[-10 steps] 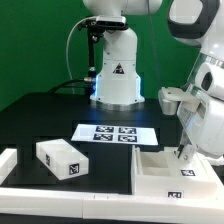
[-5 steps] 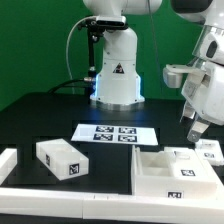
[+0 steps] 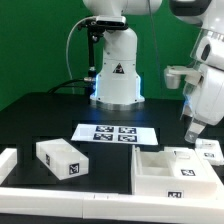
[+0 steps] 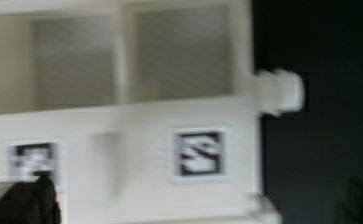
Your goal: Assemble cabinet
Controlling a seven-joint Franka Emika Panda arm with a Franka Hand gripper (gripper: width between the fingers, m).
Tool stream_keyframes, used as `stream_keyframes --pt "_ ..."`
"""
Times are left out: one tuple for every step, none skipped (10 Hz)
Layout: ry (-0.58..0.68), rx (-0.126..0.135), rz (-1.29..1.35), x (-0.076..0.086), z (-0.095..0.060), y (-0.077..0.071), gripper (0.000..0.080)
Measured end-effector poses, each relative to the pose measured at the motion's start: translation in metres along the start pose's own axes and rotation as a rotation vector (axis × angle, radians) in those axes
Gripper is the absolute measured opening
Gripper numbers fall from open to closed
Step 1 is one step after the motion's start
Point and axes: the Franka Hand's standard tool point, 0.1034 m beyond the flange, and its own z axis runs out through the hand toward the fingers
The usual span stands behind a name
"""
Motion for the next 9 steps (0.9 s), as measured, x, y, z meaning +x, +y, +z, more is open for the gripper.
stream_keyframes --pt "0.016 0.024 0.011 0.014 0.002 -0.014 0.0797" --pt "0.029 0.053 0.043 0.029 0.005 -0.027 0.0797" --pt "0.025 0.081 0.059 0.043 0.004 -0.038 0.0797" --pt "0.022 0.056 0.052 0.053 0.001 -0.041 0.0797" --pt "0.021 0.06 0.05 0.05 0.003 -0.04 0.0797" --pt "0.02 0.062 0.053 0.048 0.004 -0.04 0.0797" --pt "0.02 0.064 0.053 0.049 0.004 -0.041 0.0797" --pt "0.036 0.116 0.087 0.045 0.013 -0.048 0.0797" --pt "0.047 0.166 0.121 0.047 0.021 -0.06 0.0797"
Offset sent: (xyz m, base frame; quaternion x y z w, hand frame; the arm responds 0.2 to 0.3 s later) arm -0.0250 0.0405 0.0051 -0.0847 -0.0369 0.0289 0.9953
